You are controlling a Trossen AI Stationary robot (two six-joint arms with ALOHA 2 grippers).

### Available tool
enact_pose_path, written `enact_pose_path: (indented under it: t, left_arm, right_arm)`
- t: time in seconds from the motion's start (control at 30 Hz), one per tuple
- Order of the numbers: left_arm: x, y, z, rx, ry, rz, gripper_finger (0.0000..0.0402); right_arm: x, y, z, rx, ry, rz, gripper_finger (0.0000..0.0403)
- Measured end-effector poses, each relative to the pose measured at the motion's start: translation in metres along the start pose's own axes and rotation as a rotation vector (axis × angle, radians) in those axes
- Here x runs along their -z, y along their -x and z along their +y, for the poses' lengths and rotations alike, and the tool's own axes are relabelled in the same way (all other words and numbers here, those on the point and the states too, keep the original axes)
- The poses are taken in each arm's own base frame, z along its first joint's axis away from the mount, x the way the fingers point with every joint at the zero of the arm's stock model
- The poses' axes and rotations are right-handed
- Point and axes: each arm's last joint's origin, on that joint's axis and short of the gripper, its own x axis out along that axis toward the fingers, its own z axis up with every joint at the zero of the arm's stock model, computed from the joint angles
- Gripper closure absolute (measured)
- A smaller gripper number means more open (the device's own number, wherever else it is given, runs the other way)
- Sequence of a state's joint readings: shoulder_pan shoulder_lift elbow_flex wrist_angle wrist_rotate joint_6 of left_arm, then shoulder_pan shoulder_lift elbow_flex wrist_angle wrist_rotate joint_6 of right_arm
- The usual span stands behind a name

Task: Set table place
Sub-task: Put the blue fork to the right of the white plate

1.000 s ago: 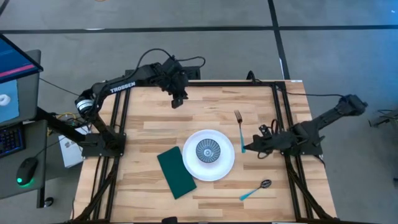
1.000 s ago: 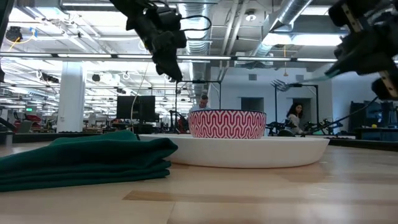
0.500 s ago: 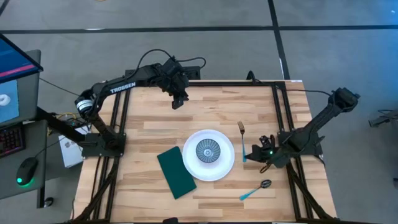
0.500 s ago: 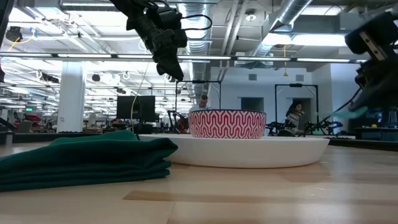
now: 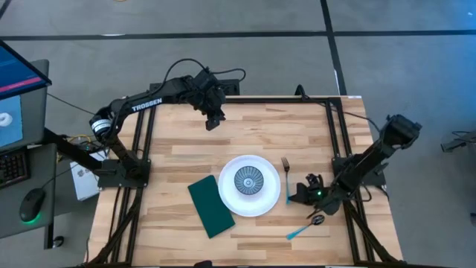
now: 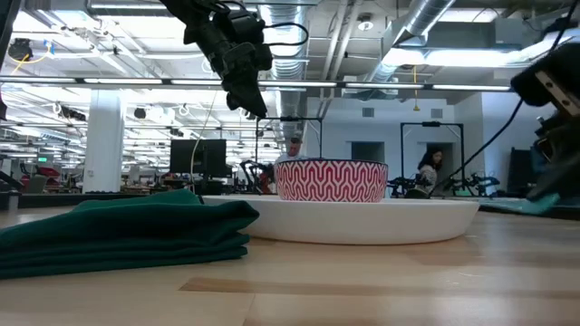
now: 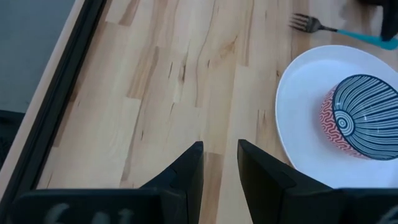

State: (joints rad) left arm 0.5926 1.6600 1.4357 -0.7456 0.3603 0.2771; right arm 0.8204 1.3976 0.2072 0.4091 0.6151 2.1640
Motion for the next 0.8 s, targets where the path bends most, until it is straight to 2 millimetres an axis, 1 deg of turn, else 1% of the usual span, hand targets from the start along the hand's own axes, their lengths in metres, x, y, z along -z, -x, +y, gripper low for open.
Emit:
enact_pose_path:
  t: [0.1,0.2,0.5,0.67,0.8]
  left_arm:
    - [-0.0001,0.0000,0.0000,0.000,0.000,-0.001,0.0315]
    - [-0.0001,0.0000,0.0000,0.000,0.000,-0.001,0.0315]
    - [0.0003,-0.0001,-0.0003,0.002,0.003,0.004,0.0315]
    - [0.0006,-0.0001,-0.0004,0.002,0.005,0.006,0.0315]
    - [0.0005,-0.0001,-0.0004,0.002,0.002,0.006,0.0315]
  right_arm:
    - [0.0033,-0.0045,-0.0009,-0.044,-0.006,-0.015,0.0394]
    - [0.0039,-0.0058,-0.0016,-0.046,-0.007,-0.015,0.0394]
    - [0.0020,-0.0041,-0.0018,-0.022,-0.050,-0.012,0.0394]
    - [-0.0001,-0.0004,-0.0017,0.011,-0.074,0.011,0.0394]
    - [-0.0033,-0.0015,-0.0006,0.042,-0.083,0.022,0.0394]
